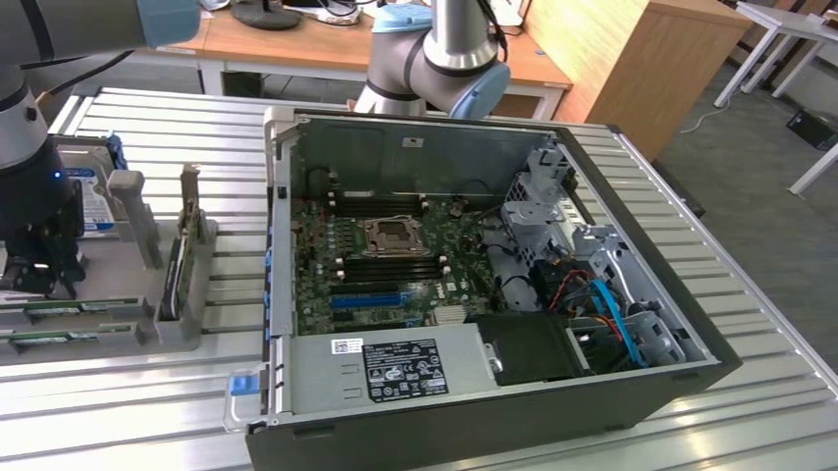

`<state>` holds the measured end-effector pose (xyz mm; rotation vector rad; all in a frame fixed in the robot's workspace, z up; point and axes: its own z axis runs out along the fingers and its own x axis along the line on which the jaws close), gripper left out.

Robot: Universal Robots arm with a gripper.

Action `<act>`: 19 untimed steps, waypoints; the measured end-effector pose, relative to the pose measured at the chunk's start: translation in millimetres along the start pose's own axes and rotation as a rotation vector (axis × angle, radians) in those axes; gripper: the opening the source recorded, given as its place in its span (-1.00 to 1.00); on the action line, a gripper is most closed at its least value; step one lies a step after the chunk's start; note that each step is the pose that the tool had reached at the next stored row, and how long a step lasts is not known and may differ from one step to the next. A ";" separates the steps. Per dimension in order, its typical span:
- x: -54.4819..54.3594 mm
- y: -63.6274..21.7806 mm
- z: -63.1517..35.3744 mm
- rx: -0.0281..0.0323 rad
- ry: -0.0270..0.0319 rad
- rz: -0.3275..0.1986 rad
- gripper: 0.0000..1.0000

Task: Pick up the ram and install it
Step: 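Pick up the ram and move it above insertion slot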

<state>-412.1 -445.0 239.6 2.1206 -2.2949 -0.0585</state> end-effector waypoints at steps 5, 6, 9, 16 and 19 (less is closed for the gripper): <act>3.2 -0.1 -0.2 -0.0003 0.0001 0.000 -0.40; 3.2 -0.1 -0.2 -0.0002 0.0001 0.000 -0.40; 3.5 -0.2 -0.2 -0.0002 0.0001 0.000 -0.40; 4.8 -0.4 -0.2 -0.0001 0.0000 0.000 -0.40; 7.3 -0.5 -0.3 -0.0003 0.0001 0.000 -0.40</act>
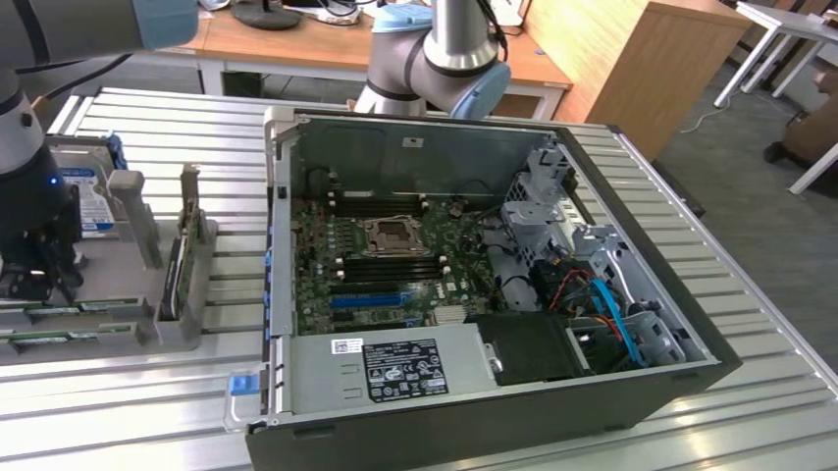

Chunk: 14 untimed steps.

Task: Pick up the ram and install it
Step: 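Pick up the ram and move it above insertion slot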

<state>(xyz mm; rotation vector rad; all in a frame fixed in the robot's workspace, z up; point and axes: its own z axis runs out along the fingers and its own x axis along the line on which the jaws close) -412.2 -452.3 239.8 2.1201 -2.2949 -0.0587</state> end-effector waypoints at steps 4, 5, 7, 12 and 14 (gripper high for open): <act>4.5 -0.3 0.0 0.0001 -0.0001 0.000 -0.40; 5.8 -0.4 0.0 0.0001 -0.0001 0.000 -0.40; 7.9 -0.6 -0.1 0.0001 -0.0001 0.000 -0.40; 10.4 -0.8 -0.2 0.0000 0.0000 -0.004 -0.40; 10.5 -0.9 -0.1 0.0001 0.0000 -0.005 -0.40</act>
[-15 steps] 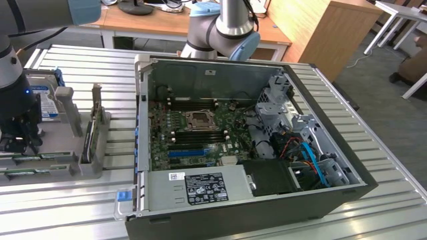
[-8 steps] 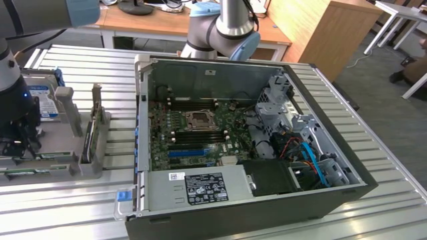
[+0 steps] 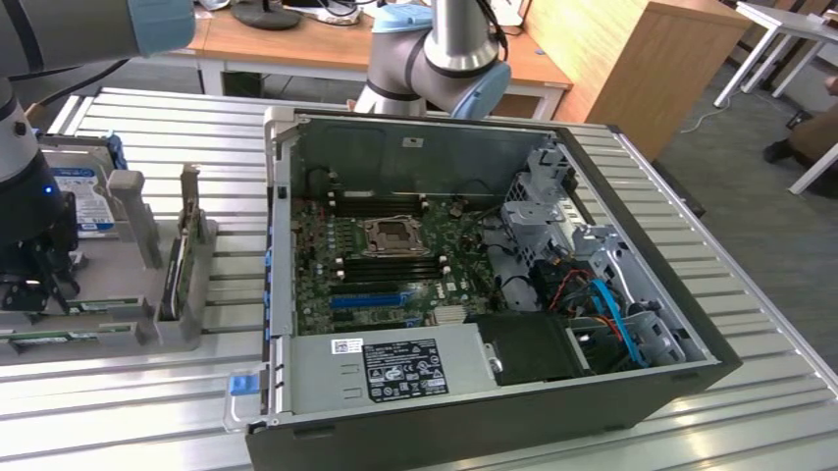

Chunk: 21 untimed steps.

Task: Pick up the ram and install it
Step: 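Pick up the ram and move it above insertion slot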

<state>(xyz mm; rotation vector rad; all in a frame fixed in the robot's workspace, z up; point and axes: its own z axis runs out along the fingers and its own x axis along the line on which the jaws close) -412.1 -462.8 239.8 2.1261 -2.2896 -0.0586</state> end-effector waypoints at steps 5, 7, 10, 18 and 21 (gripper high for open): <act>0.1 0.0 0.0 -0.0002 0.0003 -0.004 -0.40; 0.1 0.0 0.0 -0.0003 0.0005 -0.010 -0.40; 0.3 -0.1 -0.1 -0.0004 0.0006 -0.011 -0.40; 1.7 -0.2 0.4 -0.0003 0.0005 -0.011 -0.40; 1.7 -0.2 1.5 0.0000 0.0004 -0.011 -0.40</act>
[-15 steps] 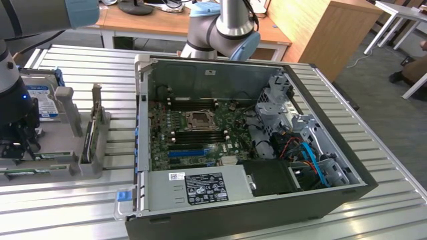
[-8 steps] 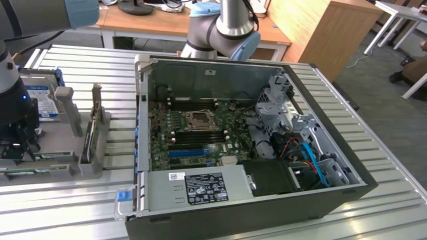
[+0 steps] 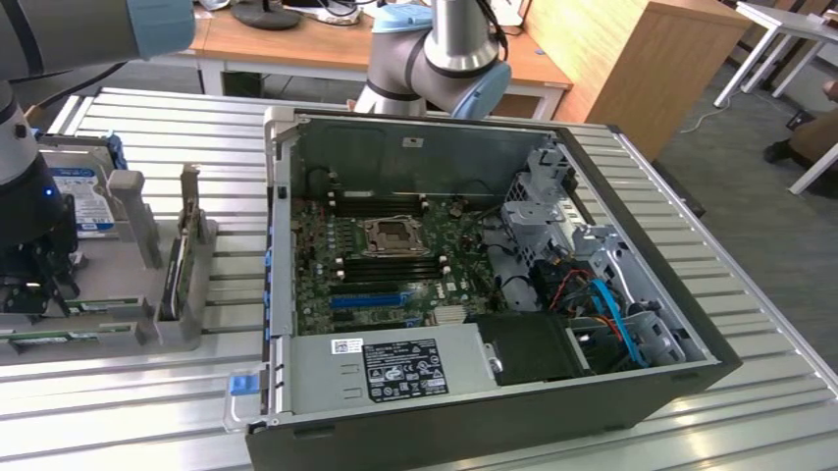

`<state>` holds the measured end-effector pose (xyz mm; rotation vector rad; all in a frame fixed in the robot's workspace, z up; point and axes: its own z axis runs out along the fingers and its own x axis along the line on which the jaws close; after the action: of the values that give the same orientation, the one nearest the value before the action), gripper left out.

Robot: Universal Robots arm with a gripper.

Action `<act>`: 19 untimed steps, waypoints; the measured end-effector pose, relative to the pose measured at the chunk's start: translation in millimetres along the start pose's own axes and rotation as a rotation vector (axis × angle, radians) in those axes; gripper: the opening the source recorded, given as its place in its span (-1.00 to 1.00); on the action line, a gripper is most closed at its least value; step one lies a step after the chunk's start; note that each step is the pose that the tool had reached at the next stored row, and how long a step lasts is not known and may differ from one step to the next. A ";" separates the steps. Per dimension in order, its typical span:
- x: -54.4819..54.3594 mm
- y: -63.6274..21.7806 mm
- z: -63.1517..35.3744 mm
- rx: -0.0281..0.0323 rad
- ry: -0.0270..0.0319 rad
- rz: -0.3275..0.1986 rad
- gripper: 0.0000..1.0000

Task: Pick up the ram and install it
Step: 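Pick up the ram and move it above insertion slot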

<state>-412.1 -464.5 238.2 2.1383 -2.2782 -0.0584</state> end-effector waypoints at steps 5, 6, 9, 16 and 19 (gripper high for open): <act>0.1 -0.1 2.3 -0.0002 0.0001 0.000 -0.40; 0.1 -0.1 2.8 -0.0002 0.0001 0.000 -0.40; 0.1 -0.1 2.9 -0.0004 0.0003 0.000 -0.40; 3.3 -0.2 3.9 0.0004 0.0000 0.000 -0.40; 3.5 -0.1 5.6 0.0008 0.0002 0.000 -0.40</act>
<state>-412.4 -467.9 232.6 2.1390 -2.2781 -0.0572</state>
